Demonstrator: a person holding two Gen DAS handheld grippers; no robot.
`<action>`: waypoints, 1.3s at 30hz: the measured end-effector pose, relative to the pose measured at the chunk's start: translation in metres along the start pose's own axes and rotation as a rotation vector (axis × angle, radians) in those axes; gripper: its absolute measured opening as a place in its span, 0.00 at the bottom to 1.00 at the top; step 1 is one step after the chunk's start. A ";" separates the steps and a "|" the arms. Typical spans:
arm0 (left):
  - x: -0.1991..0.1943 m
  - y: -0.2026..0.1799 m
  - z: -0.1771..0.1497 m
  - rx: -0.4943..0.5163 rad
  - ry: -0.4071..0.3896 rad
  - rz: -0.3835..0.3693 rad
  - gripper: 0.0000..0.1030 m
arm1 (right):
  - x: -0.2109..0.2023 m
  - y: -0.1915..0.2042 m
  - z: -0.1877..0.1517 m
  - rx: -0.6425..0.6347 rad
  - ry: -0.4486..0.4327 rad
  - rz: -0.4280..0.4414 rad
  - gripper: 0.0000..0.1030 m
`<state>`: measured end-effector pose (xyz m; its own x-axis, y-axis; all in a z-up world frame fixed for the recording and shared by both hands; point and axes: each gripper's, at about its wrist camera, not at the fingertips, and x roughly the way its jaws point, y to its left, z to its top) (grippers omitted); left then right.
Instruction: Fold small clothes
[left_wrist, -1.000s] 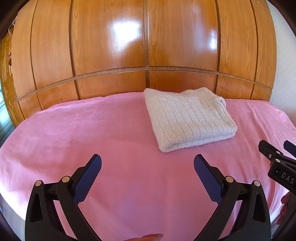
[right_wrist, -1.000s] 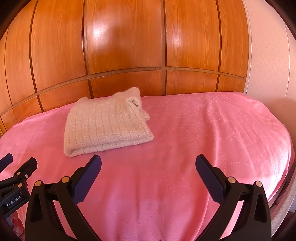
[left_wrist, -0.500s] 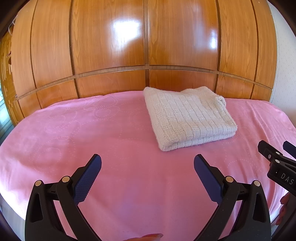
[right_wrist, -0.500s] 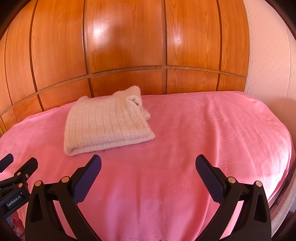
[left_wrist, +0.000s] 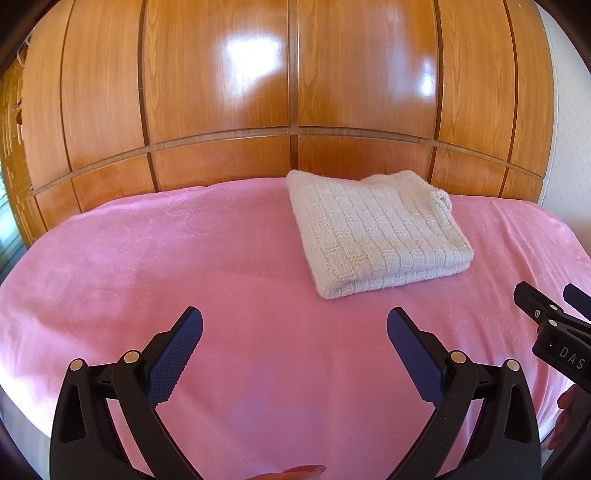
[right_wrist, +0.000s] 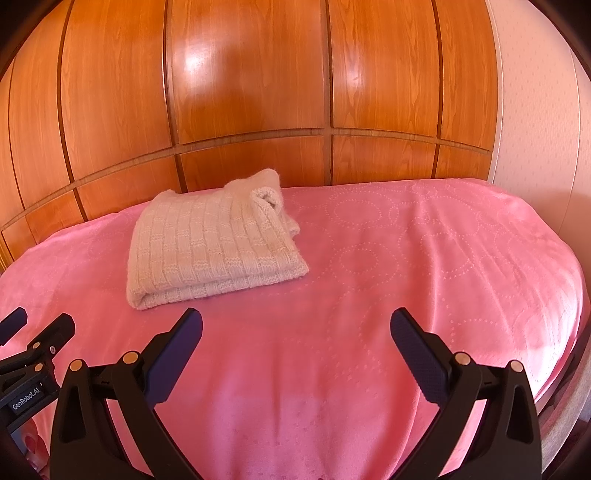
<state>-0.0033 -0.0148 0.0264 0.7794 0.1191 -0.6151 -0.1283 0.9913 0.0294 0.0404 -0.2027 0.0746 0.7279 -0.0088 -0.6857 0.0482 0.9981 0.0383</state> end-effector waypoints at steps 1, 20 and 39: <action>0.000 0.000 0.000 0.000 0.003 -0.002 0.96 | 0.001 0.000 0.000 0.001 0.000 0.000 0.98; 0.007 0.005 -0.003 -0.033 0.045 -0.046 0.96 | 0.007 0.003 -0.003 0.001 0.018 -0.007 0.98; 0.033 0.014 -0.006 -0.029 0.124 -0.037 0.96 | 0.023 0.000 -0.011 0.007 0.073 0.003 0.98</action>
<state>0.0169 0.0029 0.0017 0.7026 0.0727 -0.7079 -0.1195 0.9927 -0.0167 0.0496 -0.2023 0.0511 0.6765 -0.0012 -0.7364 0.0512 0.9977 0.0455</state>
